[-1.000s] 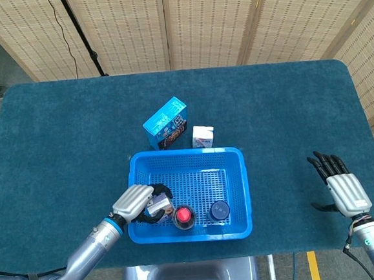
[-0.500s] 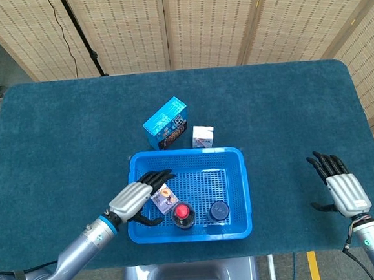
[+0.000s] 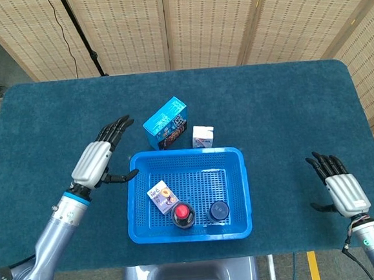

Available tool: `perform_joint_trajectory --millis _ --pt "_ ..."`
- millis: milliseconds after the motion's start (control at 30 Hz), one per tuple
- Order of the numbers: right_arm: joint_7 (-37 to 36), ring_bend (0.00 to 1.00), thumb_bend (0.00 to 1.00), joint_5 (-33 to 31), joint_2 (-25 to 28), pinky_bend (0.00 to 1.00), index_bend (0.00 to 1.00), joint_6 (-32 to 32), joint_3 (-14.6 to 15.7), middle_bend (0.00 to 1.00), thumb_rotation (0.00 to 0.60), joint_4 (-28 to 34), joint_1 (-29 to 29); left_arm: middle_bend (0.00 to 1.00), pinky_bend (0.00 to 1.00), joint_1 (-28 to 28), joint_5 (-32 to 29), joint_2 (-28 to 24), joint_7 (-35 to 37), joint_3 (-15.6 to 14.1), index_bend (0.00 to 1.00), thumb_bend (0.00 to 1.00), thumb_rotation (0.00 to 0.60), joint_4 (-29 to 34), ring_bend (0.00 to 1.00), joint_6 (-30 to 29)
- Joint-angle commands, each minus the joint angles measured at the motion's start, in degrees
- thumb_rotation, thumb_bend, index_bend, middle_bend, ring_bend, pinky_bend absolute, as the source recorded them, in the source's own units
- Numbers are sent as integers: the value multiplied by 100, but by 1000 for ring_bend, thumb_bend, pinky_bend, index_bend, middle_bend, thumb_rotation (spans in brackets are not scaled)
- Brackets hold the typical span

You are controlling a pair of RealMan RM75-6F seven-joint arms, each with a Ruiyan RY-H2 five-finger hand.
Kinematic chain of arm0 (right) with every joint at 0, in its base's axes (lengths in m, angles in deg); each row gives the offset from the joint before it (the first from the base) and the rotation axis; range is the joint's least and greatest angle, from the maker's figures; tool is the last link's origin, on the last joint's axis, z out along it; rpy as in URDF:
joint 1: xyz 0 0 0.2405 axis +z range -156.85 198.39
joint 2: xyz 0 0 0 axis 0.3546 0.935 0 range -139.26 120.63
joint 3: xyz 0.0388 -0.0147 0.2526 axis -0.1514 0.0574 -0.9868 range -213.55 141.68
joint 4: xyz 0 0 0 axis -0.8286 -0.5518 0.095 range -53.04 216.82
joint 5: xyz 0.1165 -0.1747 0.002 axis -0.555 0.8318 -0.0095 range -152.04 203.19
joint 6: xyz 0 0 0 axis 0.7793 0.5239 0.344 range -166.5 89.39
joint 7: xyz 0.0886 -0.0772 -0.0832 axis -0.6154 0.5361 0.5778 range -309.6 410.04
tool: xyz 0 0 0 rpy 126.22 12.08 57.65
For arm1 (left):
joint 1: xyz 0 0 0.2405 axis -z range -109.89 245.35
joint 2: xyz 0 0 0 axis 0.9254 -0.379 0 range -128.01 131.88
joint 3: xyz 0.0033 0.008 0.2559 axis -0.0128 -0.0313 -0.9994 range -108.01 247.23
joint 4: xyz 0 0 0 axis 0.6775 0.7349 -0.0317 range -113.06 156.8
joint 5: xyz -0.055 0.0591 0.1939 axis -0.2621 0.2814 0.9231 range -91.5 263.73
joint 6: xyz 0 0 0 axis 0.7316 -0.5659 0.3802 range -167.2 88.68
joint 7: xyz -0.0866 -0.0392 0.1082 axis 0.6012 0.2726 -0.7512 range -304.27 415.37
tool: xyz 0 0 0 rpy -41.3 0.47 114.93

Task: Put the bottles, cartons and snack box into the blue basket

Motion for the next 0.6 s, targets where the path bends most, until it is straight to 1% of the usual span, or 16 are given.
perform_joint_trajectory --millis 33,100,233,300,467,533,600 --pt "-23 0 0 -30 -7 0 0 -16 -15 0 600 -28 6 0 0 636 -1538 431 -749 614 0 164 600 -283 0 -172" --pt "-35 0 0 -63 -11 0 0 -23 -32 0 600 -65 7 0 0 966 -2049 653 -1024 779 0 155 600 -522 0 -171" --pt "-66 0 0 -150 -30 0 0 -84 -64 0 600 -152 25 0 0 1487 -2750 1080 -1389 998 0 152 600 -1029 0 -207" --pt "-50 0 0 -204 -51 0 0 -117 -85 0 600 -216 35 0 0 1715 -3097 1261 -1490 1101 0 152 600 -1274 0 -125" --pt "-156 0 0 -270 -77 0 0 -192 -114 0 600 -318 61 0 0 2198 -3401 1613 -1828 1123 0 152 600 -1989 0 78" --pt "-276 0 0 -329 -70 0 0 -198 -156 0 600 -406 61 0 0 2523 -3646 1957 -1998 1083 0 151 600 -2568 0 340" --pt "-325 0 0 -332 -74 0 0 -215 -161 0 600 -444 69 0 0 2648 -3783 2118 -2054 1088 0 152 600 -2813 0 380"
